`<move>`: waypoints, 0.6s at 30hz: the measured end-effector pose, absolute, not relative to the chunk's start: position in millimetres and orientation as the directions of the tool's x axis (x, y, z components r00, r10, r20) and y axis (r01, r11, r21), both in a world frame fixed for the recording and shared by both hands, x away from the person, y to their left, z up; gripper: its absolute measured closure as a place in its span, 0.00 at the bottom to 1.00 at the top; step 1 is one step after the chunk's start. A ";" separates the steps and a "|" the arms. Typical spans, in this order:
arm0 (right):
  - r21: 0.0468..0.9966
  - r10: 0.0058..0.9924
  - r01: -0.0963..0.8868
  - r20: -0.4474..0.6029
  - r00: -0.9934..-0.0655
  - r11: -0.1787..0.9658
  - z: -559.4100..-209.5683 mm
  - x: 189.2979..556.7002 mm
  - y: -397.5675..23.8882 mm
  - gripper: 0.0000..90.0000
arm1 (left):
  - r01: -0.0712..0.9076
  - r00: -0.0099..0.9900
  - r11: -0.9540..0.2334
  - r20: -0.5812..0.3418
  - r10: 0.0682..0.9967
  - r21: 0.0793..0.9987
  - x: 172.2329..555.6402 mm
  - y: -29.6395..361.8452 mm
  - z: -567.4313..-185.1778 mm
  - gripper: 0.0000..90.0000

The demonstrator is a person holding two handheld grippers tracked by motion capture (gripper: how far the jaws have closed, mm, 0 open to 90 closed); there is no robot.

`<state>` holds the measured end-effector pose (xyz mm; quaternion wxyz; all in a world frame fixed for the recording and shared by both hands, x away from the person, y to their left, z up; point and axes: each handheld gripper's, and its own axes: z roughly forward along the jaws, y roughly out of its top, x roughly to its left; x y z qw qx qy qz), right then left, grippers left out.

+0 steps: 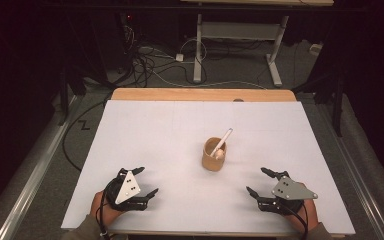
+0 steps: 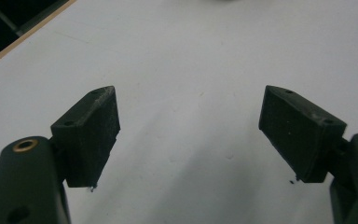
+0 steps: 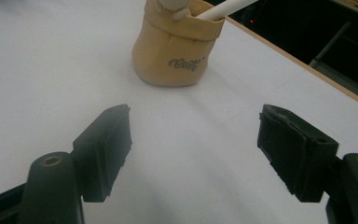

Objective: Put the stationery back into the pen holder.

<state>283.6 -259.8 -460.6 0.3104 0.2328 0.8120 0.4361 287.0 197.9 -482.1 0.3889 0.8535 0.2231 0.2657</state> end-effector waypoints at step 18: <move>0.851 0.646 0.108 -0.301 -0.701 0.513 -461.5 284.5 -260.7 0.29 | 0.170 0.759 -0.602 0.287 0.585 0.780 288.0 196.1 -482.8 0.22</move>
